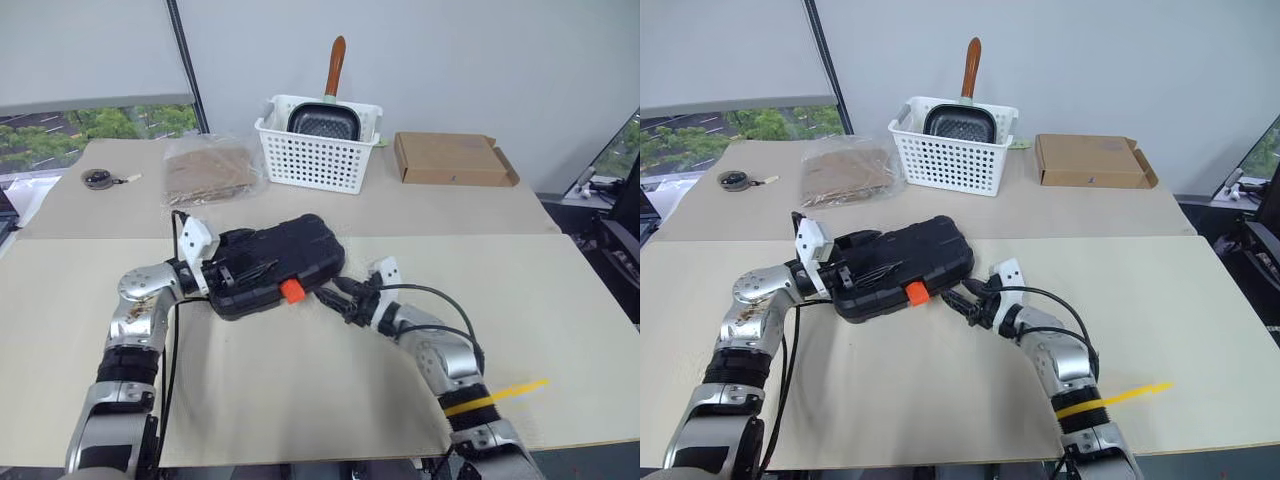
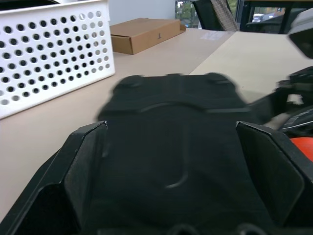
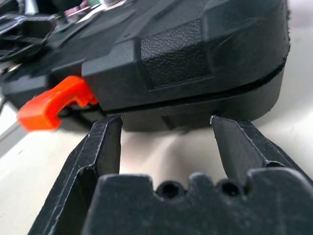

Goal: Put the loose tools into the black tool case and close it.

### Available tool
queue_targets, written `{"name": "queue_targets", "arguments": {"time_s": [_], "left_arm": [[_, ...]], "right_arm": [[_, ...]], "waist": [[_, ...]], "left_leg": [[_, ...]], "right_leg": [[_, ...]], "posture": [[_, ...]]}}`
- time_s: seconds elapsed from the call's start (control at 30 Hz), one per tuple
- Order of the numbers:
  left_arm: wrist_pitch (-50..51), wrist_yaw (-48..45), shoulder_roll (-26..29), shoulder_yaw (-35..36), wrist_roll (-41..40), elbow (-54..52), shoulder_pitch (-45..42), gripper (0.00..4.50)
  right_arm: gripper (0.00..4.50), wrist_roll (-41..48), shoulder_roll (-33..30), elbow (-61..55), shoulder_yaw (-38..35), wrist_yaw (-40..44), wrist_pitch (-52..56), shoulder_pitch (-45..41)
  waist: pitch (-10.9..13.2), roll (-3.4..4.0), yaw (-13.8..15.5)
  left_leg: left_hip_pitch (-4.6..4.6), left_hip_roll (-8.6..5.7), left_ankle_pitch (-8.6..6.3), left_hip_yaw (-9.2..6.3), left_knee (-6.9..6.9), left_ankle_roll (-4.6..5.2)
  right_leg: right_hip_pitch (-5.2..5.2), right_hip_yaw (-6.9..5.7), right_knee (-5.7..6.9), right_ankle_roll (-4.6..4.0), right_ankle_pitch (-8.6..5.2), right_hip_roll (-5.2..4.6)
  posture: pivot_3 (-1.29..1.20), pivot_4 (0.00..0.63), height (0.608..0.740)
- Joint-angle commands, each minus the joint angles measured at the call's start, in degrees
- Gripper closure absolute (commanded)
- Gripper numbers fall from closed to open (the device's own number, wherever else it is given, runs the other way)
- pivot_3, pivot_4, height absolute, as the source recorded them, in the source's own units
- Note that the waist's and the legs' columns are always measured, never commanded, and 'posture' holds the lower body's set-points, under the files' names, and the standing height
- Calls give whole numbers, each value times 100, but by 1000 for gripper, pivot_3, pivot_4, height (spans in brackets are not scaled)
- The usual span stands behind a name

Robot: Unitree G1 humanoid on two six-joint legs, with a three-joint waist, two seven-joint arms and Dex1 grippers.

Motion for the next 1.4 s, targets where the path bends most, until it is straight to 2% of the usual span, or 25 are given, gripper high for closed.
{"name": "queue_targets", "arguments": {"time_s": [0.03, 0.23, 0.37, 0.5, 0.63, 0.77, 1.07, 1.1, 1.13, 1.2, 1.23, 1.27, 1.33, 1.4], "left_arm": [[345, 305, -42, -2, -11, -163, 80, 0], [542, 594, -100, -35, 33, -440, 198, 0], [514, 862, -121, -80, 209, -415, 183, 0], [444, 1138, -166, -204, 435, -320, 162, 0], [506, 1496, -211, -289, 651, -376, 133, 0], [791, 1866, -350, -260, 635, -719, 201, 0], [1189, 2226, -453, -210, 499, -1491, 640, 0], [1179, 2253, -460, -202, 501, -1485, 664, 0], [1154, 2271, -466, -200, 507, -1471, 698, 0], [1096, 2299, -483, -207, 527, -1429, 742, 0], [1078, 2311, -493, -209, 533, -1410, 749, 0], [1062, 2331, -506, -199, 527, -1403, 765, 0], [1022, 2360, -520, -185, 522, -1367, 780, 0], [982, 2381, -523, -174, 523, -1345, 807, 0]], "right_arm": [[1154, -106, 40, -104, -275, -86, -425, -136], [1154, -234, 171, -115, -340, -267, -524, -145], [1154, -260, -83, -704, -139, 10, -268, -8], [1154, -93, -546, -2026, 285, 243, 757, 217], [1154, -105, -772, -2886, 648, 23, 1919, 156], [1154, -201, -477, -3137, 780, -471, 2582, 53], [1154, -263, -188, -3158, 654, -945, 2891, 67], [1392, -275, -197, -3138, 654, -948, 2894, 68], [1392, -293, -210, -3114, 673, -940, 2888, 71], [2171, -330, -219, -3057, 706, -929, 2862, 68], [2310, -341, -219, -3028, 717, -923, 2853, 59], [2812, -351, -211, -2993, 735, -924, 2845, 48], [3358, -365, -211, -2915, 772, -909, 2839, 18], [3380, -389, -220, -2812, 841, -868, 2814, 0]], "waist": [[0, 0, -1], [1, 4, -32], [3, 8, -42], [0, 16, -31], [-3, 23, -8], [-4, 23, 34], [-4, 23, 39], [-4, 23, 39], [-4, 23, 39], [-4, 23, 39], [-4, 23, 39], [-4, 23, 39], [-4, 23, 42], [-4, 24, 44]], "left_leg": [[0, 0, 0, 0, 0, 0], [3, 3, -1, -1, -2, 0], [3, 3, -1, -1, -2, 0], [3, 2, -2, -2, -4, 2], [6, 3, -2, -6, -6, 1], [8, 3, -6, -14, -5, -10], [-15, -1, -10, -8, -6, 12], [-15, -1, -12, -8, -6, 13], [-16, -1, -12, -8, -6, 14], [-14, -1, -13, -8, -6, 14], [-13, 0, -13, -8, -7, 13], [-11, 0, -13, -8, -6, 13], [-8, 0, -12, -9, -6, 12], [-4, 0, -12, -10, -6, 11]], "right_leg": [[0, 0, -1, 0, 0, 0], [1, 1, -2, 0, 0, 2], [1, 1, -1, 0, 0, 1], [2, 1, -5, 0, -1, -1], [2, 0, -4, 0, -1, -1], [4, -5, -2, 0, -1, -4], [-8, -2, -17, 1, -1, -2], [-7, -3, -19, 2, -2, -2], [-7, -4, -20, 2, -2, -2], [-6, -4, -20, 5, -4, -1], [-6, -4, -20, 6, -5, -1], [-5, -4, -20, 6, -5, -1], [-4, -4, -19, 6, -5, -2], [-1, -4, -18, 6, -5, -2]], "posture": [[0, 150, 700], [0, 150, 700], [0, 150, 700], [0, 150, 700], [0, 150, 700], [0, 150, 700], [0, 150, 700], [0, 150, 700], [0, 150, 700], [0, 150, 700], [0, 150, 700], [0, 150, 700], [0, 150, 700], [0, 150, 700]]}}
